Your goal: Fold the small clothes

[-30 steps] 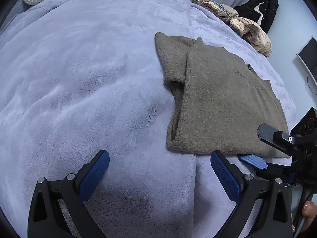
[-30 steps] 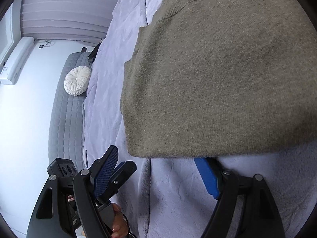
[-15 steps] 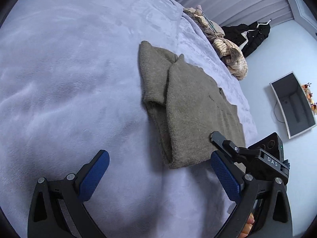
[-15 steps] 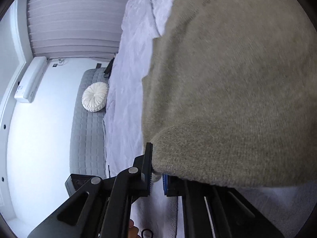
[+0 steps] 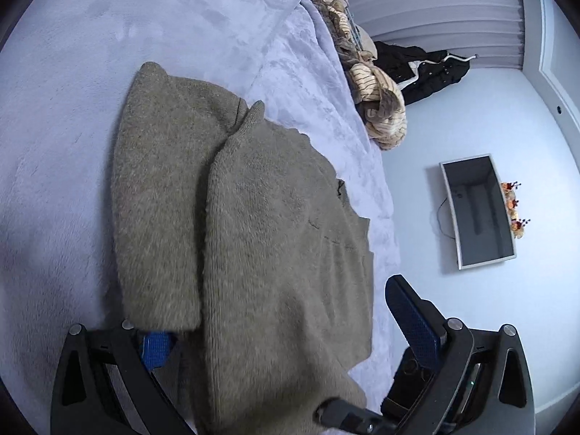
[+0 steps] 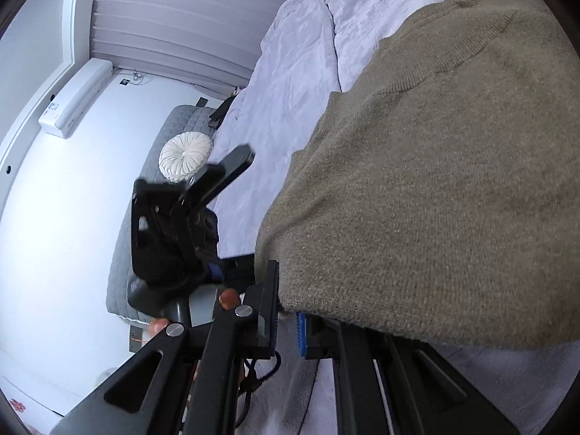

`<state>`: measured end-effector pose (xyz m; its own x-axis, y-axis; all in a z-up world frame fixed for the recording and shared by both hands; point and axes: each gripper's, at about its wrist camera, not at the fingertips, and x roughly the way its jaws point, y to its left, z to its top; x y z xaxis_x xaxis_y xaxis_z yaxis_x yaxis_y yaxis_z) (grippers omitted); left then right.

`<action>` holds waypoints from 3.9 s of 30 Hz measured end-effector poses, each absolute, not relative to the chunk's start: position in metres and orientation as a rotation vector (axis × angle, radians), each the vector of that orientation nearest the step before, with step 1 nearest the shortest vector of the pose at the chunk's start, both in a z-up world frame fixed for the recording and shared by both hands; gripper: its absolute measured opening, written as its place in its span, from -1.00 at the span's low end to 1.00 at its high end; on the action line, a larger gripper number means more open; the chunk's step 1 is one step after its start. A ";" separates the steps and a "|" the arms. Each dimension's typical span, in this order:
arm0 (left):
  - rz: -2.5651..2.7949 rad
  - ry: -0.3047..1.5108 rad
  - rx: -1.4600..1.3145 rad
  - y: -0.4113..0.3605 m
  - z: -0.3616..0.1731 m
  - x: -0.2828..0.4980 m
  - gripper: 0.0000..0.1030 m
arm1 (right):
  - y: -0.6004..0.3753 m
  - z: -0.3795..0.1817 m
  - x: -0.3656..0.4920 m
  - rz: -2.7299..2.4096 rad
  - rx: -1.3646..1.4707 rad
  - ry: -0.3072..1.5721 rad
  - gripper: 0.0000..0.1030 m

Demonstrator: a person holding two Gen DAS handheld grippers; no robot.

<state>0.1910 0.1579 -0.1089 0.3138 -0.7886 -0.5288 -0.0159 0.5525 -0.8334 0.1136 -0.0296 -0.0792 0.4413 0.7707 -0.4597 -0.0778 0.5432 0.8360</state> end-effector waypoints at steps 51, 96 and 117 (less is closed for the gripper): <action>-0.666 0.885 0.268 -0.178 0.007 0.135 0.37 | -0.328 -0.161 0.080 0.364 1.220 0.779 -0.75; -0.300 0.948 0.093 -0.080 -0.035 0.191 0.79 | -0.325 -0.077 0.128 0.407 0.843 0.790 -0.66; -0.343 0.987 0.155 -0.058 -0.050 0.146 0.80 | -0.366 -0.085 0.053 0.197 0.816 0.860 0.14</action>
